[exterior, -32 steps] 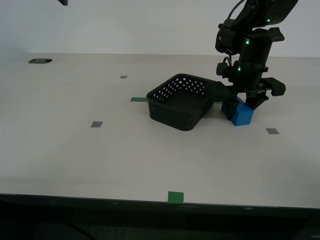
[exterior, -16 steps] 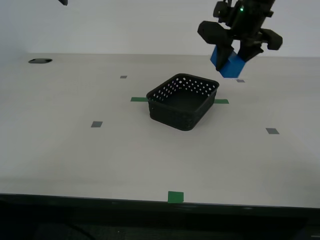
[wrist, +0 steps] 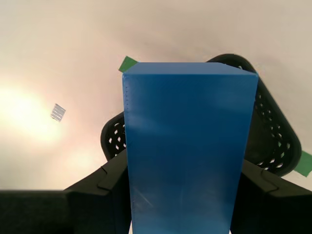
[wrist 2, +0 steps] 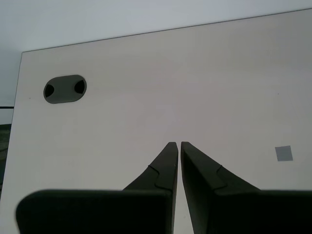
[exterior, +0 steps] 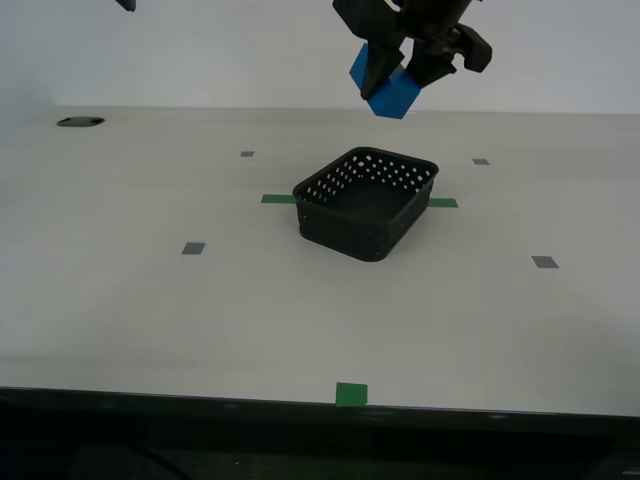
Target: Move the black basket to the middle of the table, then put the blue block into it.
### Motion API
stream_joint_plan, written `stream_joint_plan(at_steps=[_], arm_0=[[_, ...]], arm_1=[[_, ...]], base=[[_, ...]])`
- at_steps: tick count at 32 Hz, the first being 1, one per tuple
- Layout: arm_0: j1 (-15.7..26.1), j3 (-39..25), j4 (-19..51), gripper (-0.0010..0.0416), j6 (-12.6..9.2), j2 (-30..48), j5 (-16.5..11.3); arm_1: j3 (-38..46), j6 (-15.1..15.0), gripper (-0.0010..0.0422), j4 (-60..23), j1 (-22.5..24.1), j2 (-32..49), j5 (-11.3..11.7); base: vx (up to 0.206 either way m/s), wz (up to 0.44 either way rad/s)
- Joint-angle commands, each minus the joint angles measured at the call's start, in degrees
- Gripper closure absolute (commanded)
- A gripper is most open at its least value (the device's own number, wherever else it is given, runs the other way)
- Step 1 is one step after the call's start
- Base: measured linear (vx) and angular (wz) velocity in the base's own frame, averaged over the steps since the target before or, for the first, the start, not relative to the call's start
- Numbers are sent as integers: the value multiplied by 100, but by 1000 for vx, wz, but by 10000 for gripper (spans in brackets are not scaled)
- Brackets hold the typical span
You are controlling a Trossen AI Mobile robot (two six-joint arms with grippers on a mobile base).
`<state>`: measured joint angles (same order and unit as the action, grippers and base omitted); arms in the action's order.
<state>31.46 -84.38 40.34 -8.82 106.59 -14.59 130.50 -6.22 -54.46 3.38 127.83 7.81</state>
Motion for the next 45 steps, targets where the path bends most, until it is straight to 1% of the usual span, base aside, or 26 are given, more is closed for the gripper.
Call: stream_joint_plan(at_steps=[1, 4, 7, 10, 12, 13, 14, 15, 17, 18, 20, 23, 26, 28, 29, 30, 31, 32, 33, 45], arm_0=[[26, 118, -341, 406, 46, -4, -20], [26, 236, -645, 406, 44, 31, -17], [31, 356, -592, 406, 52, 476, -44], [37, 365, -651, 404, 63, 575, -37], [37, 295, -680, 388, 127, 553, -55], [37, 284, -640, 343, 306, 553, -66], [39, 284, -625, 330, 313, 553, -66], [42, 284, -599, 275, 313, 553, -61], [39, 284, -584, 200, 308, 553, -55], [42, 284, -579, 155, 306, 553, -55], [42, 284, -575, 49, 299, 553, -57], [42, 284, -570, 7, 282, 553, -55], [42, 284, -570, 75, 284, 553, -52], [42, 284, -560, 80, 282, 553, -50], [42, 284, -562, 73, 284, 553, 9], [42, 284, -562, 65, 284, 553, 11], [42, 284, -564, 39, 284, 553, 9], [42, 284, -562, 33, 284, 553, 9], [42, 284, -564, 15, 284, 553, 9], [42, 284, -588, 19, 284, 553, 9]], arm_1=[[-11, -26, 405, -31, 0, -4, -13], [-11, -22, 406, -31, 2, -2, -15], [-11, -26, 406, -39, 2, -2, -15], [-11, -28, 405, -98, 2, -4, -15], [-11, -31, 405, -118, 0, -2, -15], [-11, -31, 405, -116, 0, -2, -15], [-11, -33, 406, -118, 0, -2, -15], [-11, -33, 406, -116, 0, -2, -15], [-11, -33, 406, -118, 2, -4, -17], [-11, -33, 405, -118, 2, -2, -17], [-11, -33, 406, -118, 4, -2, -15], [-11, -33, 406, -118, 4, -2, -17], [-11, -31, 406, -120, 4, -4, -15], [-11, -31, 406, -125, 4, -4, -17], [-11, -31, 405, -129, 4, -2, -17], [-11, -31, 406, -131, 4, -2, -17], [-11, -31, 406, -133, 4, -2, -17], [-11, -31, 405, -133, 4, -2, -17], [-11, -31, 405, -127, 4, -2, -15], [-11, -26, 405, -72, 4, -2, -15]], base=[[0, 0], [0, 0], [0, 0], [0, 0], [0, 0], [0, 0], [0, 0], [0, 0], [0, 0], [0, 0], [0, 0], [0, 0], [0, 0], [0, 0], [0, 0], [0, 0], [0, 0], [0, 0], [0, 0], [0, 0]])
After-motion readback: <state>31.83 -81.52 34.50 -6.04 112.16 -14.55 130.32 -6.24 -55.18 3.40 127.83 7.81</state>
